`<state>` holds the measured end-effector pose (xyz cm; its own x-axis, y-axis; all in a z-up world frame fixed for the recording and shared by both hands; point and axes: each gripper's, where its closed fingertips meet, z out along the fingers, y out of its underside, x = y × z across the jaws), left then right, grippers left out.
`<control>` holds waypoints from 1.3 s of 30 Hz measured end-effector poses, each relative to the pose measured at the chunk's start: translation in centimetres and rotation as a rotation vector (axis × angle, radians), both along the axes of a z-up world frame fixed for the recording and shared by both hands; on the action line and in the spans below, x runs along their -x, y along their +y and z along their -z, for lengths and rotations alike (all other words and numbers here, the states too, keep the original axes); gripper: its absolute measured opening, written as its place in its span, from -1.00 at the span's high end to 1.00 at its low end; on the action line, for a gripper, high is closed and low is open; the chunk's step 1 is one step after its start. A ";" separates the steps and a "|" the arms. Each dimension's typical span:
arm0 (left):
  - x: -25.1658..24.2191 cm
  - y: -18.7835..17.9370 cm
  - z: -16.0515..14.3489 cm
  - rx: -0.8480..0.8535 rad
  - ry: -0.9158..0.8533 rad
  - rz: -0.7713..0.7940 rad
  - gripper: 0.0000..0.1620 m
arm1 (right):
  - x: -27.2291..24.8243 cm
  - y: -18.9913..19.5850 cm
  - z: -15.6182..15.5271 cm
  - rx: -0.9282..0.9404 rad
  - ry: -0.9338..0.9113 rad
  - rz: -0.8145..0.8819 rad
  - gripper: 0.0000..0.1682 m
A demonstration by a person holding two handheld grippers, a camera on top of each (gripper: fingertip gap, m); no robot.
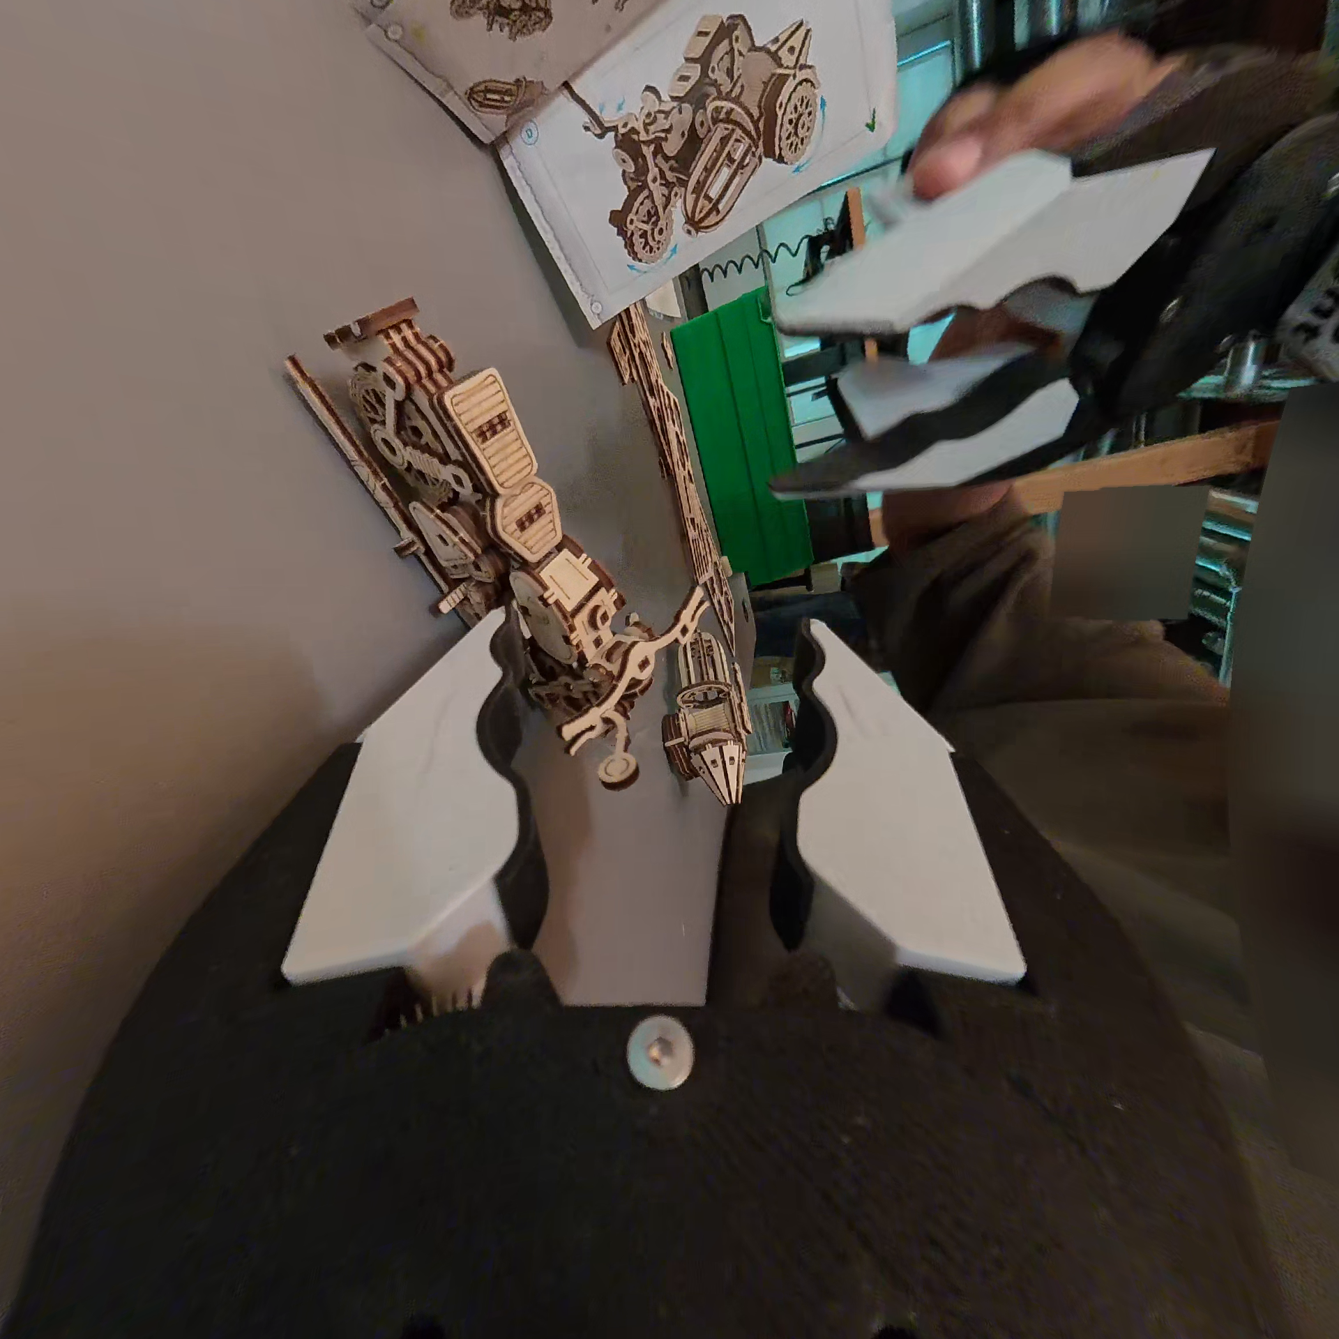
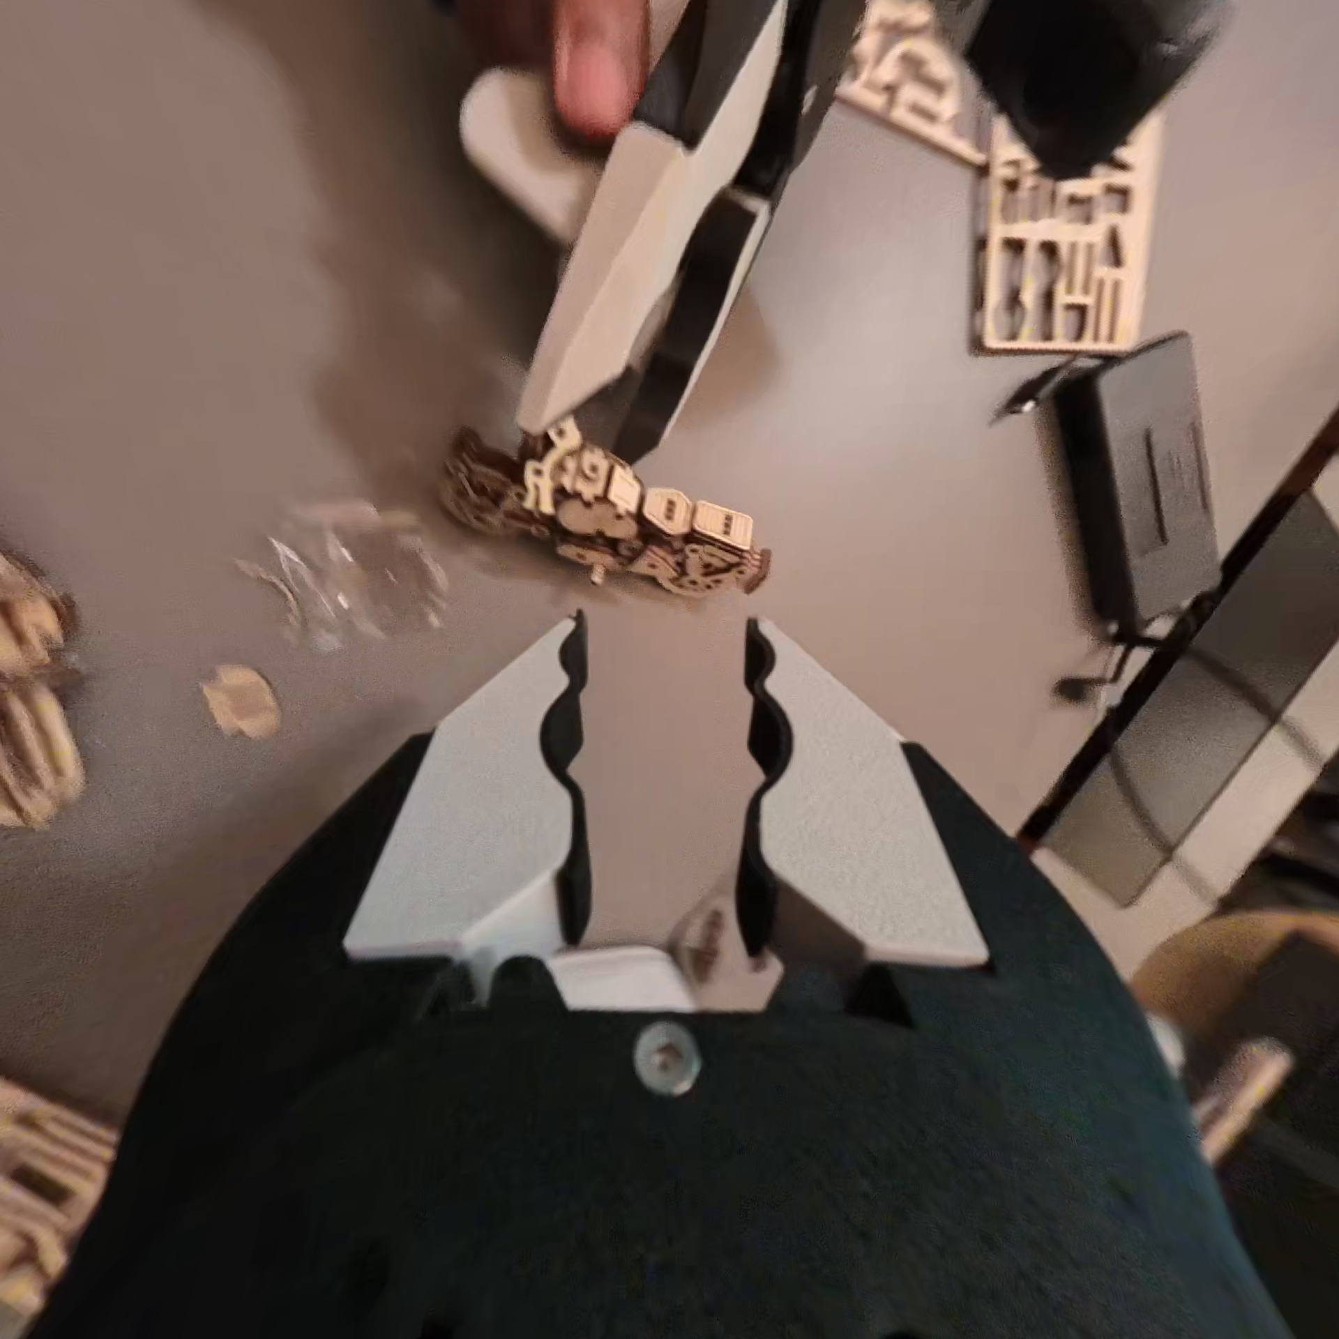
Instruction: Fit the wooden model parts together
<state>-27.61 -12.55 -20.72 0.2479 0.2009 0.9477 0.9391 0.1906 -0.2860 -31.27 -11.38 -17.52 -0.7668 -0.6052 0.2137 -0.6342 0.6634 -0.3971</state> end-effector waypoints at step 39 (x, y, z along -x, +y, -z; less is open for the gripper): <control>2.1 -2.6 0.7 -0.027 0.010 -0.108 0.10 | 1.6 3.3 8.0 -0.710 -0.070 -0.208 0.61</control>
<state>-29.68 -15.19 -21.46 0.2356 0.2014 0.9507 0.9099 0.2981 -0.2887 -32.91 -8.06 -25.50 -0.6188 -0.7139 -0.3277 -0.7638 0.6443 0.0386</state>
